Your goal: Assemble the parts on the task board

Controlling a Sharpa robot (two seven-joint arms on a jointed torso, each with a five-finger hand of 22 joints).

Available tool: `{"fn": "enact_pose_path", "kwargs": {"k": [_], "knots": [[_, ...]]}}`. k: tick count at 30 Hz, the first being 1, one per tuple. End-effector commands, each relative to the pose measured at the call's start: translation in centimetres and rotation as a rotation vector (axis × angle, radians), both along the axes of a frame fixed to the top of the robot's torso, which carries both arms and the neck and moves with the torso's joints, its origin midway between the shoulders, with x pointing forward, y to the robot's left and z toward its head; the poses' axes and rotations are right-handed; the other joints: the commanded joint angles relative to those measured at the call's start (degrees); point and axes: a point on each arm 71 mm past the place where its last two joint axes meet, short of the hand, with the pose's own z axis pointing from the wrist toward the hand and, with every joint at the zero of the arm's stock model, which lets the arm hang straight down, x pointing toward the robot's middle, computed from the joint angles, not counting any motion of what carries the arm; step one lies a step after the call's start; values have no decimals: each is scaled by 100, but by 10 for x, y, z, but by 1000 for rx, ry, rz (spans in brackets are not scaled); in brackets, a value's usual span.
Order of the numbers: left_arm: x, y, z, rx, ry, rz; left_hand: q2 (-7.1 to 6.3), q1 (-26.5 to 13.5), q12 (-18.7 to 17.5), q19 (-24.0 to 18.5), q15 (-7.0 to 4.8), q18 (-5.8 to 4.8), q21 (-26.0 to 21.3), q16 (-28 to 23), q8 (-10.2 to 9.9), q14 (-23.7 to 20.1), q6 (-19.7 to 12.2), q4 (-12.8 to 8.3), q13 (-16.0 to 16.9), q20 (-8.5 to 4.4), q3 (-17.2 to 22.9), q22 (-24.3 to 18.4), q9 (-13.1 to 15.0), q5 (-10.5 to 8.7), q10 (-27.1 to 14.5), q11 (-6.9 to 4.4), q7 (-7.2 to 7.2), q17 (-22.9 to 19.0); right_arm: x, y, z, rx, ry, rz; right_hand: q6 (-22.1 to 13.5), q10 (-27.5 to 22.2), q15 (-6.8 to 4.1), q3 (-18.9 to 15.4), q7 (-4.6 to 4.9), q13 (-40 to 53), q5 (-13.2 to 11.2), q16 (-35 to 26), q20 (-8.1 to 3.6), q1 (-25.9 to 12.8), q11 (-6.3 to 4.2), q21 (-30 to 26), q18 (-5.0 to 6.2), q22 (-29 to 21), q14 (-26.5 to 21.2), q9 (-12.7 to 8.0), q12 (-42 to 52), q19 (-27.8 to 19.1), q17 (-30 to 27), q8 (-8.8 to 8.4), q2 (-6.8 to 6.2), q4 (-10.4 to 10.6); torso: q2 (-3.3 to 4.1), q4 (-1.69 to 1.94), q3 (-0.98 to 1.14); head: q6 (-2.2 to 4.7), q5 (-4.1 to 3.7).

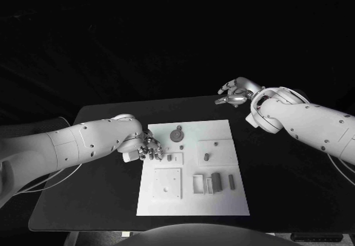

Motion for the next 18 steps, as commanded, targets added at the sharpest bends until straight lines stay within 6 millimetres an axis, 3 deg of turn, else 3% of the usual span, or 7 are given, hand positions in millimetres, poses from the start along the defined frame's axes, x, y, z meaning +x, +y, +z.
{"fn": "enact_pose_path", "kwargs": {"k": [1,18], "knots": [[-2,-2,-3,8,17,-17,72,-2,40,223,-319,99,29,39,611,262,163,1,8,-187,26,136,690,-8,379,-357,-113,6,0,1,0,-8,4,14,2,-31,17,-2,116,-10,19,34,-46,-64,-4,-26,79,101,-32,-8,26,1,-9,28,3,45,2,0,0,-10,1],[-3,-5,-4,15,30,-29,83,-7,48,219,-320,96,36,40,612,260,157,1,16,-182,29,134,699,-25,371,-358,-113,9,0,1,-1,-9,4,11,0,-32,17,-1,116,-14,19,35,-46,-61,-4,-27,79,101,-32,-9,29,0,-10,29,1,45,1,-5,3,-24,8]]}}
